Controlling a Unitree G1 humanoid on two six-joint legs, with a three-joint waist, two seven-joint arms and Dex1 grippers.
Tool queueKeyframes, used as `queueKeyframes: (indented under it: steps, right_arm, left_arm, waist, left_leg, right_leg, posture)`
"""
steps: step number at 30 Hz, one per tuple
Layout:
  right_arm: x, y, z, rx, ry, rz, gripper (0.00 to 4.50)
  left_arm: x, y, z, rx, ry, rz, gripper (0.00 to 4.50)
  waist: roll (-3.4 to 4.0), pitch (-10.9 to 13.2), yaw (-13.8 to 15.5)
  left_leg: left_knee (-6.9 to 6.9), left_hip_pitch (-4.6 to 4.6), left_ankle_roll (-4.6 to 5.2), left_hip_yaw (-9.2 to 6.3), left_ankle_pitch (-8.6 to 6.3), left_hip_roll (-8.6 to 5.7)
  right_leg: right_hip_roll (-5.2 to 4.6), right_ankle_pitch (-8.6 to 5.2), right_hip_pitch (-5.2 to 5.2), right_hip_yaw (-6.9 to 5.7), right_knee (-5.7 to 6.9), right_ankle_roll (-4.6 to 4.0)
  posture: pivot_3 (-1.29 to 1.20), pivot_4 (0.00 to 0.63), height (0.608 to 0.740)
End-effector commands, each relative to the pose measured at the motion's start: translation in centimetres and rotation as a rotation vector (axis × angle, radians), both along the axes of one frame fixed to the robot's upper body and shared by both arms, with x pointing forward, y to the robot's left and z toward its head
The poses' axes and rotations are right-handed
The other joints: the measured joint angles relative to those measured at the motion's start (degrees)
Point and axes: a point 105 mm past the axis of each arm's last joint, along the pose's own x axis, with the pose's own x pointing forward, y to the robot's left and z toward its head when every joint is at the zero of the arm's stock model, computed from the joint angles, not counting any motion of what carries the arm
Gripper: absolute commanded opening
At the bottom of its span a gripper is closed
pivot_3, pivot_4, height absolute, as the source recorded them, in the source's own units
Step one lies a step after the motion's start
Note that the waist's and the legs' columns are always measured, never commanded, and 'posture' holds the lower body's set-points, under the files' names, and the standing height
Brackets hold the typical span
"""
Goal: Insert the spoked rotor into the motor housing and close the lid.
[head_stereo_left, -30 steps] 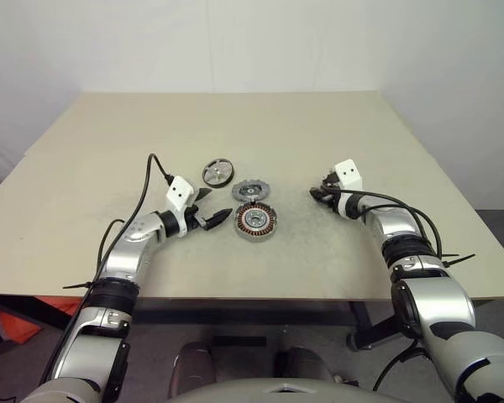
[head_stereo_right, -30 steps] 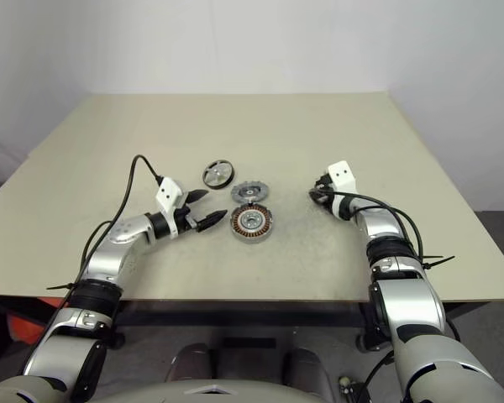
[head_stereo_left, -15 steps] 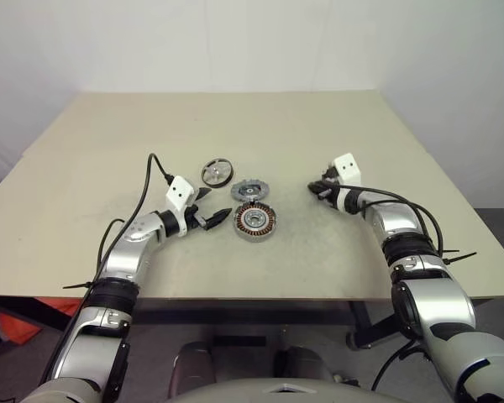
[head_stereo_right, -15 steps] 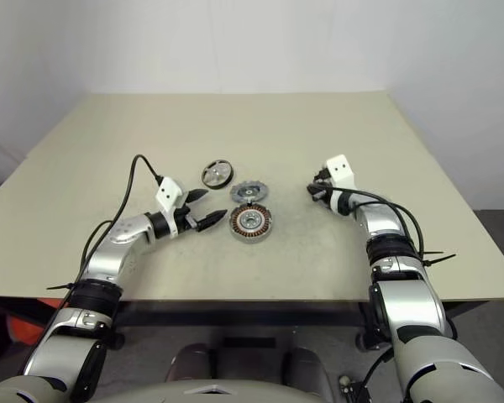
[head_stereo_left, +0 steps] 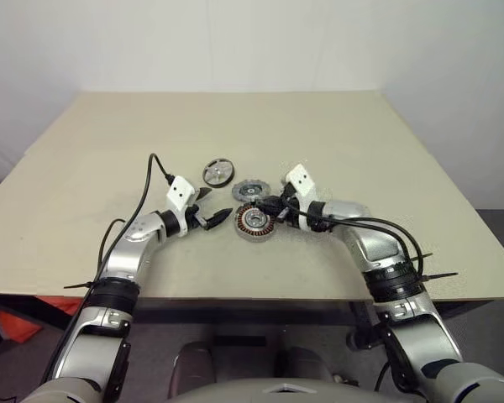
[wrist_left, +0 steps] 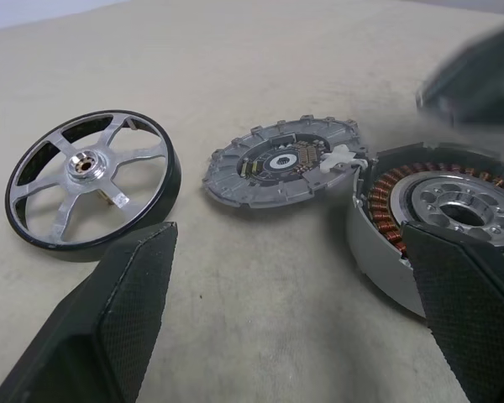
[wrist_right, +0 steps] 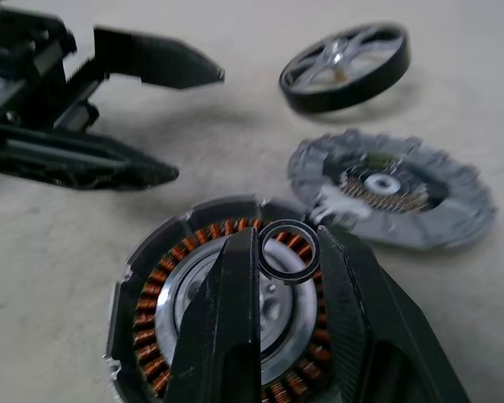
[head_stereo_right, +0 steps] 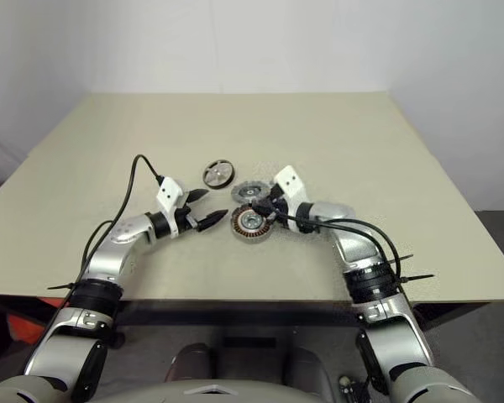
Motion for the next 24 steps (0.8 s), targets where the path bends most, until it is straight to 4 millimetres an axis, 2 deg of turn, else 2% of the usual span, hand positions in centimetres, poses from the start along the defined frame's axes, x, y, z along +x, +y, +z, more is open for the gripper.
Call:
queueKeyframes:
  steps: [1, 11, 23, 24]
  right_arm:
    - [-0.6, 1.2, 1.0, 0.011, -0.033, 0.035, 0.62]
    - [-1.4, 1.5, -0.1, -0.009, 0.001, 0.052, 0.62]
    - [-1.3, 1.1, -1.0, -0.031, 0.024, 0.042, 0.62]
    - [-1.2, 1.1, -1.0, -0.033, 0.024, 0.039, 0.97]
  left_arm:
    - [0.3, -0.2, 1.5, -0.006, -0.054, -0.009, 4.50]
    - [0.2, 0.0, 1.4, -0.003, -0.054, -0.003, 4.50]
    - [0.4, -0.1, 1.4, -0.001, -0.056, -0.002, 4.50]
    - [0.4, -0.1, 1.5, -0.001, -0.057, -0.002, 4.50]
  waist:
    - [0.00, 0.00, 0.00]
    - [0.00, 0.00, -0.01]
    - [0.00, 0.00, -0.01]
    - [0.00, 0.00, -0.01]
  left_leg:
    - [-0.01, 0.00, 0.00, 0.00, 0.00, 0.01]
    - [-0.09, -0.01, -0.01, -0.01, 0.00, 0.00]
    - [-0.09, -0.01, -0.02, -0.01, 0.01, 0.00]
    - [-0.09, -0.01, -0.02, -0.01, 0.01, 0.00]
  right_leg:
    - [0.01, 0.00, 0.00, 0.00, 0.00, 0.00]
    - [0.02, 0.00, 0.00, 0.00, -0.07, 0.00]
    - [0.02, 0.00, 0.01, 0.00, -0.07, 0.01]
    - [0.02, 0.00, 0.01, 0.00, -0.07, 0.01]
  posture:
    - [0.00, 0.000, 0.740]
    - [0.00, 0.000, 0.740]
    - [0.00, 0.000, 0.740]
    - [0.00, 0.000, 0.740]
